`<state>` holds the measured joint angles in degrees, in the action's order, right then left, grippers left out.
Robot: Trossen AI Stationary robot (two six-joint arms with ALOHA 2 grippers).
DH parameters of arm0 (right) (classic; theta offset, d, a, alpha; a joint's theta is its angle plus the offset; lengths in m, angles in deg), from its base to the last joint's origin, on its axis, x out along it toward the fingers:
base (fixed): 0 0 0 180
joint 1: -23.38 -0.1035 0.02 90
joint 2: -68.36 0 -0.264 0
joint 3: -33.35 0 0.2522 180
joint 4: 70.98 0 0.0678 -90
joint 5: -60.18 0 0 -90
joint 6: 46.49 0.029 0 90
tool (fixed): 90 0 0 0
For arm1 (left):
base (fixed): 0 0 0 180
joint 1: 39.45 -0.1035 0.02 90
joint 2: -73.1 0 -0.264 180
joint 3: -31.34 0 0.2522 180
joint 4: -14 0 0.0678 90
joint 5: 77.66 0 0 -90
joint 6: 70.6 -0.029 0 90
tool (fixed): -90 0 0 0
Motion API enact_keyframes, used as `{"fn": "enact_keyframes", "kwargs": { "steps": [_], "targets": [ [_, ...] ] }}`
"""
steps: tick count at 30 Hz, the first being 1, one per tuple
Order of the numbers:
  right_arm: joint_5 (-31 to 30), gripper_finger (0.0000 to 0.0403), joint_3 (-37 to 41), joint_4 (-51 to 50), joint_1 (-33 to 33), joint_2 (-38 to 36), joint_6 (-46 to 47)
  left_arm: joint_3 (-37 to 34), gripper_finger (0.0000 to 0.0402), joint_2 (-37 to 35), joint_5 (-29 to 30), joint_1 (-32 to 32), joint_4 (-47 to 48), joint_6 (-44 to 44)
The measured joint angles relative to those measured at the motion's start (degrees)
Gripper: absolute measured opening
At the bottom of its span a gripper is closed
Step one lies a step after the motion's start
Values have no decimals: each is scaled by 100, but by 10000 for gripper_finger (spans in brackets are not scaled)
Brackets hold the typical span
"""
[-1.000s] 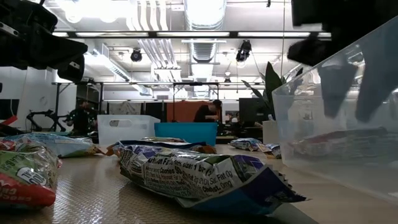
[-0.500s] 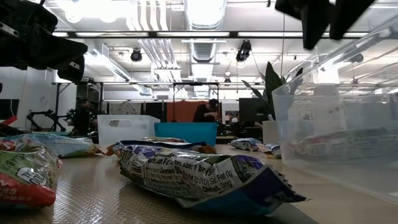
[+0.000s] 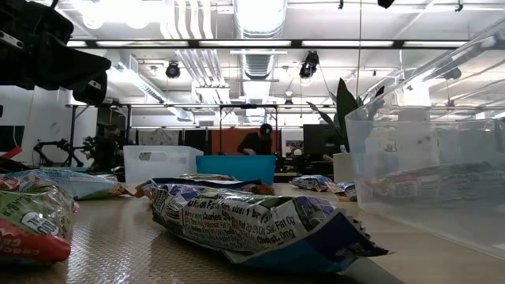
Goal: Pick and place Granola Bars by type
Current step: Put the red granola bar into the bottom transparent bin
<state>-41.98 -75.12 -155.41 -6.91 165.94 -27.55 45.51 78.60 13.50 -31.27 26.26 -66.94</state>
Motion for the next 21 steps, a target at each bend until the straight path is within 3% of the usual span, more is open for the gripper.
{"fn": "enact_keyframes", "kwargs": {
  "steps": [6,21],
  "targets": [
    [-272,172,-296,-330,-5,-30,7,1,5,0,-1,-2,2,0],
    [-296,171,-789,-373,-5,-35,395,-1,5,0,-1,-2,2,0]
  ]
}}
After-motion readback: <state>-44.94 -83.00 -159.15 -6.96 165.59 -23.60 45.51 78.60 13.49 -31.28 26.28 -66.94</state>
